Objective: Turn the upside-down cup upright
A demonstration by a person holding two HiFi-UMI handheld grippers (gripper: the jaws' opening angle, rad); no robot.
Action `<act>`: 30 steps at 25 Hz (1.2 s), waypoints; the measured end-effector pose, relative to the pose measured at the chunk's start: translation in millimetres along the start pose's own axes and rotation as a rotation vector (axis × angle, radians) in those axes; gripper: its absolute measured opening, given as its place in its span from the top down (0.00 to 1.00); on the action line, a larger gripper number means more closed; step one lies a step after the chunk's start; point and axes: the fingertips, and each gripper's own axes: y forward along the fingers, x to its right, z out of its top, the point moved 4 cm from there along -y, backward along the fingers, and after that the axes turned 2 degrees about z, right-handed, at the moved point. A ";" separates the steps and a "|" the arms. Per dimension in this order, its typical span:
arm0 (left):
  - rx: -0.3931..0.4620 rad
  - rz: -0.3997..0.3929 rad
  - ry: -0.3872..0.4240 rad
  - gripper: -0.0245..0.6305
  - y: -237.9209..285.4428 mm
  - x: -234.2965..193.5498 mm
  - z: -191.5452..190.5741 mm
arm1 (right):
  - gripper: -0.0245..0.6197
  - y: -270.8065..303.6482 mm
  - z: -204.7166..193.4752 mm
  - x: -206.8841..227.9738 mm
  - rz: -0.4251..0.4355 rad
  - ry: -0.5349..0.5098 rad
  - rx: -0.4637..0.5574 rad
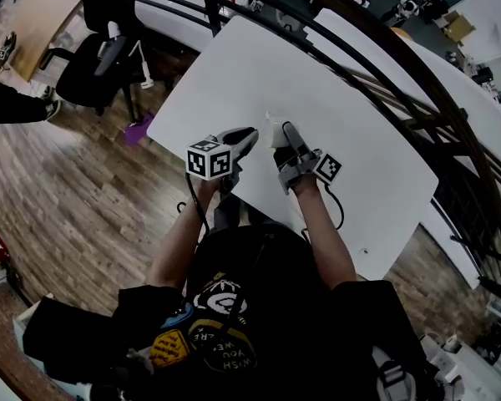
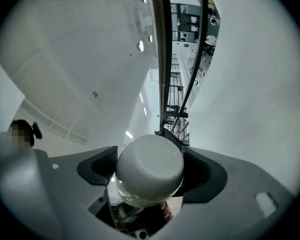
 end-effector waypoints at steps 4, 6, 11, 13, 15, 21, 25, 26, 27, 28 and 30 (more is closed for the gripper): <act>-0.004 0.059 -0.086 0.88 -2.9 -14.5 -21.6 | 0.35 -0.5 10.5 21.4 -0.106 -0.209 -0.059; -0.015 0.081 -0.096 0.88 -6.4 -18.2 -30.4 | 0.35 -1.7 11.7 41.6 -0.187 -0.294 -0.087; -0.022 0.118 -0.105 0.89 -16.2 -28.6 -38.6 | 0.35 6.5 18.5 98.1 -0.379 -0.569 -0.186; -0.023 0.135 -0.113 0.89 -21.4 -33.9 -40.5 | 0.35 15.6 19.7 115.2 -0.440 -0.707 -0.267; -0.024 0.148 -0.118 0.90 -27.6 -38.1 -42.9 | 0.35 22.7 16.3 130.2 -0.499 -0.892 -0.384; -0.005 0.170 -0.121 0.92 -45.3 -45.2 -41.0 | 0.35 49.5 -4.0 152.4 -0.638 -1.503 -0.670; 0.009 0.175 -0.093 0.96 -51.7 -43.4 -33.1 | 0.34 66.9 -5.7 159.5 -0.657 -1.606 -0.703; 0.008 0.176 -0.085 0.96 -53.8 -42.4 -32.3 | 0.34 69.1 -5.7 160.0 -0.661 -1.605 -0.700; 0.004 0.176 -0.080 0.96 -55.8 -41.6 -32.4 | 0.34 70.3 -5.8 159.8 -0.663 -1.592 -0.698; -0.002 0.176 -0.077 0.95 -57.5 -41.1 -33.1 | 0.34 70.6 -5.7 158.3 -0.660 -1.570 -0.693; -0.010 0.168 -0.074 0.96 -60.1 -40.6 -34.6 | 0.34 68.2 -4.7 152.2 -0.651 -1.517 -0.669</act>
